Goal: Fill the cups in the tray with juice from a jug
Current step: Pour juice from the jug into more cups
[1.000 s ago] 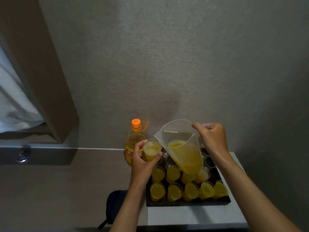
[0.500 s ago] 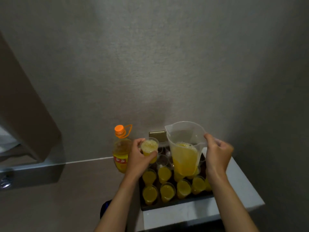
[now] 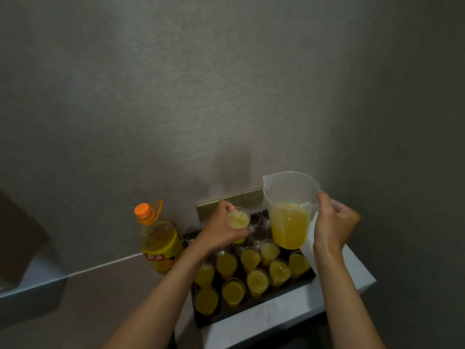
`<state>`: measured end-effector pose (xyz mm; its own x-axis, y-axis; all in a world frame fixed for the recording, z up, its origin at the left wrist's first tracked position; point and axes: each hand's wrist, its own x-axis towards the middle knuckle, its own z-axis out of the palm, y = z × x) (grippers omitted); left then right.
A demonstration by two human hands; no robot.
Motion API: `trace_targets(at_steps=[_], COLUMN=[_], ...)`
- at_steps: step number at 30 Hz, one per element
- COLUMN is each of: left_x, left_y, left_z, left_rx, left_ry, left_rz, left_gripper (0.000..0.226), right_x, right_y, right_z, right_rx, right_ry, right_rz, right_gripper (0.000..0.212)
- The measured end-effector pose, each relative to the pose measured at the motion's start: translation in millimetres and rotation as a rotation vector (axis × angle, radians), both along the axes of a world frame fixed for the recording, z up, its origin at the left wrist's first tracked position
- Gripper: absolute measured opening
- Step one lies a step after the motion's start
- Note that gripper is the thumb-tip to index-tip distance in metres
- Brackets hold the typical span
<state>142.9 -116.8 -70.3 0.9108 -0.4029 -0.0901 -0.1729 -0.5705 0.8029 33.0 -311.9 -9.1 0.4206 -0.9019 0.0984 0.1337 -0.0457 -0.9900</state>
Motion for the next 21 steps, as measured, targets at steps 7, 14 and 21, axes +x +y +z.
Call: trace_targets(at_steps=[7, 14, 21], left_x=[25.0, 42.4, 51.4], left_y=[-54.0, -102.3, -137.0], left_z=[1.5, -14.5, -39.3], left_rx=[0.098, 0.211, 0.258], left_ry=[-0.060, -0.190, -0.178], left_rz=[-0.181, -0.313, -0.443], left_gripper=[0.060, 0.060, 0.067], right_x=[11.1, 10.2, 7.1], right_y=[-34.4, -69.0, -113.8], right_z=[8.5, 4.7, -5.6], right_rx=[-0.002, -0.011, 0.006], right_ry=[-0.033, -0.059, -0.065], right_rz=[-0.047, -0.086, -0.128], right_gripper=[0.040, 0.041, 0.045])
